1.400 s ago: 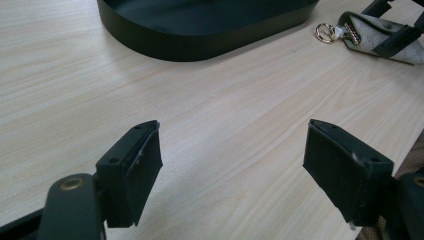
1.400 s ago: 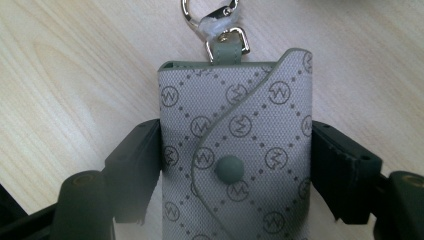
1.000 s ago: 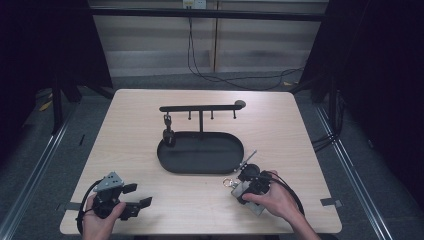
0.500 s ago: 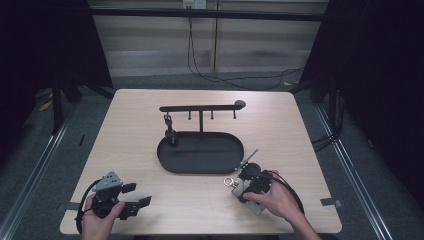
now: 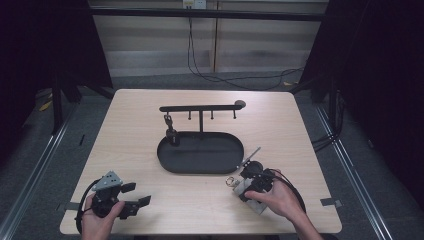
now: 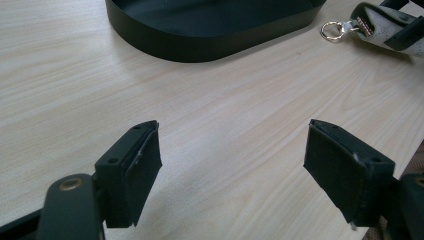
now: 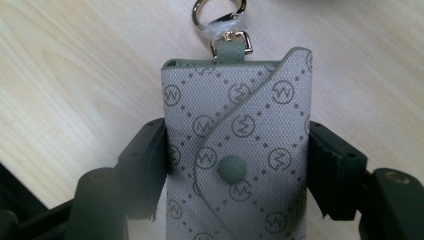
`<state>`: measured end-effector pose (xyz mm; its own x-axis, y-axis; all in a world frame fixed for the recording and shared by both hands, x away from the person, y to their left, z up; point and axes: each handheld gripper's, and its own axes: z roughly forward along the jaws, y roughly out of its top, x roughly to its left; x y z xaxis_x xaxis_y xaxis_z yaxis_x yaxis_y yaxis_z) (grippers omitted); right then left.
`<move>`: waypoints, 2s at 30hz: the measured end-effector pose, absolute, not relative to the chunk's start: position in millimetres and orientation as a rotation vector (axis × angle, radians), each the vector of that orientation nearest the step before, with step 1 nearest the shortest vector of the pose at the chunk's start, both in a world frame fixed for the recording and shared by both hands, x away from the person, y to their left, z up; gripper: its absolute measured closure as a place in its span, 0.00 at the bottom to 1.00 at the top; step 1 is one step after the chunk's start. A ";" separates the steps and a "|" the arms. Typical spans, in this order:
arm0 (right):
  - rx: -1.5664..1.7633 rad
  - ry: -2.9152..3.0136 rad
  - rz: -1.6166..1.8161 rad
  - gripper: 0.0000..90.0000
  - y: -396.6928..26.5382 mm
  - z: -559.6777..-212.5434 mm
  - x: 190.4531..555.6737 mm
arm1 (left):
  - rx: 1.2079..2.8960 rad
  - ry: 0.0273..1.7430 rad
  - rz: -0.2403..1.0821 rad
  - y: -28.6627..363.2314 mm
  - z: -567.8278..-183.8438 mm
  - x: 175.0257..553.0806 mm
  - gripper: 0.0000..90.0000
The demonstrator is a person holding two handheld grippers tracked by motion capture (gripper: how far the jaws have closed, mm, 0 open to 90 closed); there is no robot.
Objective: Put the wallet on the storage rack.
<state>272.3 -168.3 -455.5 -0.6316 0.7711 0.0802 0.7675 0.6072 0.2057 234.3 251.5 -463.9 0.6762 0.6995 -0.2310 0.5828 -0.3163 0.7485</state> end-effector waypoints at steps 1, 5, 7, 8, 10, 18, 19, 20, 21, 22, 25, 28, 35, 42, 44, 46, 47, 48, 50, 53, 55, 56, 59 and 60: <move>1.362 2.802 0.345 0.36 -167.9 -455.0 271.4 | 2.019 0.990 0.171 251.7 -463.8 234.1 0.25; 1.359 2.808 0.333 0.36 -168.7 -451.7 270.9 | 2.017 0.991 0.172 252.1 -464.0 234.1 0.25; 1.363 2.810 0.331 0.36 -169.3 -449.7 271.5 | 2.016 0.992 0.172 252.0 -464.1 234.1 0.25; 1.363 2.813 0.321 0.36 -169.2 -448.8 272.0 | 2.017 0.994 0.169 251.8 -464.1 234.1 0.25; 1.360 2.823 0.302 0.36 -168.5 -447.3 273.3 | 2.019 0.992 0.171 251.7 -464.2 234.4 0.25; 1.361 2.848 0.267 0.36 -168.2 -433.8 281.4 | 2.018 0.991 0.169 251.7 -464.2 235.5 0.25; 1.361 2.852 0.266 0.36 -168.6 -431.8 282.9 | 2.020 0.992 0.168 251.5 -464.3 235.8 0.25; 1.359 2.850 0.267 0.36 -168.9 -431.0 283.8 | 2.018 0.993 0.167 251.2 -464.4 236.0 0.25; 1.358 2.851 0.263 0.36 -169.3 -429.5 285.2 | 2.018 0.993 0.165 251.1 -464.4 236.3 0.25; 1.364 2.852 0.263 0.36 -169.5 -428.4 286.4 | 2.020 0.992 0.161 251.0 -464.4 236.5 0.25; 1.369 2.855 0.260 0.37 -169.8 -424.8 289.1 | 2.020 0.992 0.161 250.5 -464.5 236.6 0.25; 1.370 2.860 0.265 0.37 -170.5 -421.2 291.5 | 2.021 0.991 0.164 250.3 -464.7 236.7 0.25; 1.381 2.838 0.298 0.37 -170.2 -409.9 299.7 | 2.031 0.984 0.165 250.0 -464.4 236.5 0.25; 1.401 2.821 0.304 0.37 -168.0 -401.2 311.4 | 2.038 0.976 0.173 249.9 -463.9 235.6 0.25; 1.406 2.819 0.315 0.37 -167.3 -399.4 313.9 | 2.038 0.982 0.158 249.3 -464.5 235.6 0.25; 1.405 2.819 0.315 0.37 -166.4 -397.1 316.5 | 2.044 0.979 0.159 249.3 -465.0 236.2 0.25; 1.404 2.815 0.323 0.37 -166.3 -396.1 318.0 | 2.044 0.979 0.159 249.4 -465.0 236.4 0.25; 1.402 2.813 0.333 0.37 -166.7 -394.8 319.9 | 2.042 0.979 0.159 249.3 -464.8 236.3 0.25; 1.431 2.804 0.373 0.37 -167.6 -393.2 324.6 | 2.041 0.980 0.158 249.7 -464.5 235.9 0.25; 1.453 2.786 0.399 0.37 -168.8 -393.4 331.0 | 2.036 0.980 0.159 250.0 -464.4 235.5 0.25; 1.476 2.772 0.421 0.37 -169.5 -392.5 334.7 | 2.037 0.979 0.157 250.3 -464.3 235.4 0.25; 1.487 2.760 0.443 0.37 -170.4 -391.6 336.9 | 2.034 0.981 0.159 250.1 -464.6 235.3 0.25; 1.518 2.738 0.489 0.37 -172.2 -388.9 340.9 | 2.037 0.981 0.159 250.3 -464.6 235.5 0.25; 1.526 2.731 0.508 0.37 -173.1 -388.0 343.0 | 2.036 0.981 0.159 250.4 -464.7 235.6 0.25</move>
